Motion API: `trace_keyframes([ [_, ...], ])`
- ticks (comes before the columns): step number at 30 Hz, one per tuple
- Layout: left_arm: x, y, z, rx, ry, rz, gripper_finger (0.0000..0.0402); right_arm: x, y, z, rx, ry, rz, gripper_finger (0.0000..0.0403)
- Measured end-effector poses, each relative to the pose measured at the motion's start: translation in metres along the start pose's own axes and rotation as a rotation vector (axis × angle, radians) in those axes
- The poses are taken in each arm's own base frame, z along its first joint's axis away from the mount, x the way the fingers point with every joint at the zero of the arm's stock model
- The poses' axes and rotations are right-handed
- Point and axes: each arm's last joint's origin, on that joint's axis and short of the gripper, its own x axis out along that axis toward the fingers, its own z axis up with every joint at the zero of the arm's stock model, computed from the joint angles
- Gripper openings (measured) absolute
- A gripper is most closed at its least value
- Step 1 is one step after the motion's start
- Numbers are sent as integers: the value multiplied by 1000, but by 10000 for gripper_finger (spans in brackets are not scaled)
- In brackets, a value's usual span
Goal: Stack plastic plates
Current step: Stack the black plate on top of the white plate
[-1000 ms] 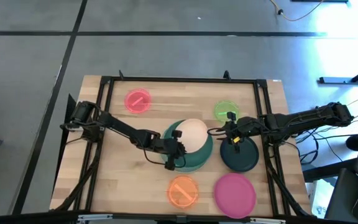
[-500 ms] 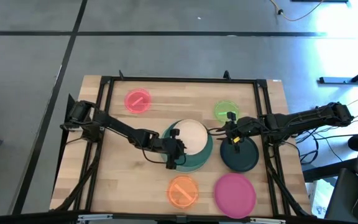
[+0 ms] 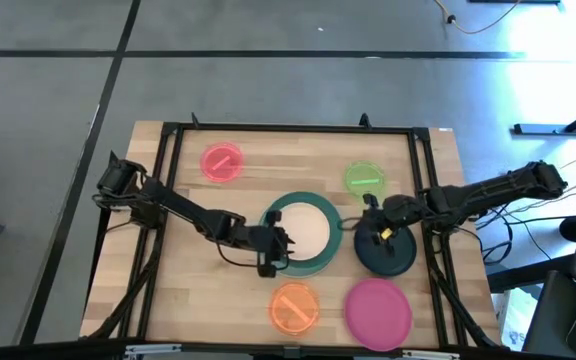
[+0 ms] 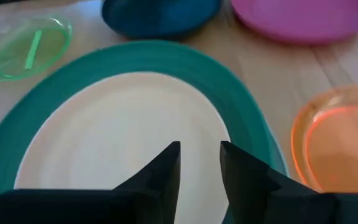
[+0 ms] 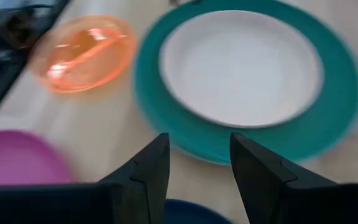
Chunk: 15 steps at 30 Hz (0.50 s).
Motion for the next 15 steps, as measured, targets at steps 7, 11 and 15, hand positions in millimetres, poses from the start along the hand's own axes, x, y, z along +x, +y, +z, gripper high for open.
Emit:
trace_keyframes([
  [7, -1, -7, 1, -39, -69, -7, 106, 9, 36, -6, 11, 69, 157, 159],
  [11, -2, -9, 1, -41, -74, -13, 106, 21, 51, -19, 18, 166, 165, 159],
  [15, -2, -11, 1, -61, -80, -19, 106, 29, 54, -29, 85, 262, 68, 159],
])
